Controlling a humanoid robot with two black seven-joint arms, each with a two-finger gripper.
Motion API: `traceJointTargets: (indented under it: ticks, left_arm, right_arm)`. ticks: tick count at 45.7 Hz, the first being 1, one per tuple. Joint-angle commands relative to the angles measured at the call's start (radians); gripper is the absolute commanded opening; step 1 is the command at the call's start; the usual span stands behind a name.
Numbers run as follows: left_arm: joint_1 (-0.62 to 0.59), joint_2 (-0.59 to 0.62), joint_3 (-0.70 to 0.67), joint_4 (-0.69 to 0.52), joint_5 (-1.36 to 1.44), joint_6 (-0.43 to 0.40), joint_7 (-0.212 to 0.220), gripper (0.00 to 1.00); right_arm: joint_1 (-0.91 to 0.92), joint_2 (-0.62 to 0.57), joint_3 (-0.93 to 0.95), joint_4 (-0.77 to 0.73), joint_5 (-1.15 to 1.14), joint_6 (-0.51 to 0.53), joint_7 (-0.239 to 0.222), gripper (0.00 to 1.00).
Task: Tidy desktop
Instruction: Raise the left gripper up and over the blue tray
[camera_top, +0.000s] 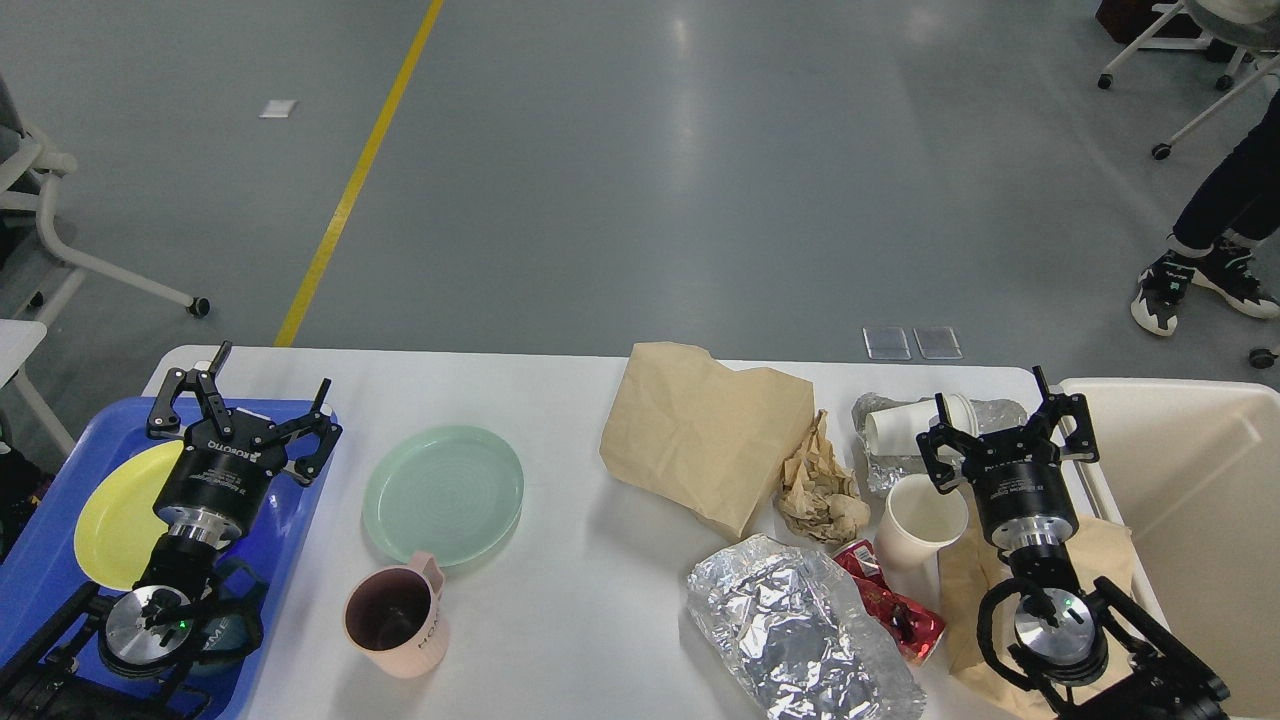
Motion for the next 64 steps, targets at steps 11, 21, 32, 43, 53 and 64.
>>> traceJointTargets:
  ticks: [11,21,32,43,53,64]
  left_arm:
    - [-0.001,0.012,0.006,0.0,0.0,0.012,0.003,0.98]
    - [-0.004,0.043,0.013,0.0,-0.005,0.005,0.001,0.98]
    - [-0.139,0.368,0.43,0.002,-0.014,-0.001,0.0,0.98]
    - [-0.742,0.571,1.318,0.012,-0.013,-0.093,-0.002,0.98]
    - [-1.139,0.51,1.851,0.011,-0.011,-0.116,0.01,0.98]
    - [-1.538,0.445,2.322,-0.138,-0.016,-0.138,0.006,0.98]
  right_arm:
    - [0.0,0.0,0.0,0.0,0.0,0.0,0.0,1.0]
    - [0.0,0.0,0.0,0.0,0.0,0.0,0.0,1.0]
    - [0.0,0.0,0.0,0.0,0.0,0.0,0.0,1.0]
    - [0.0,0.0,0.0,0.0,0.0,0.0,0.0,1.0]
    - [0.0,0.0,-0.001,0.0,0.0,0.0,0.0,1.0]
    - [0.0,0.0,0.0,0.0,0.0,0.0,0.0,1.0]
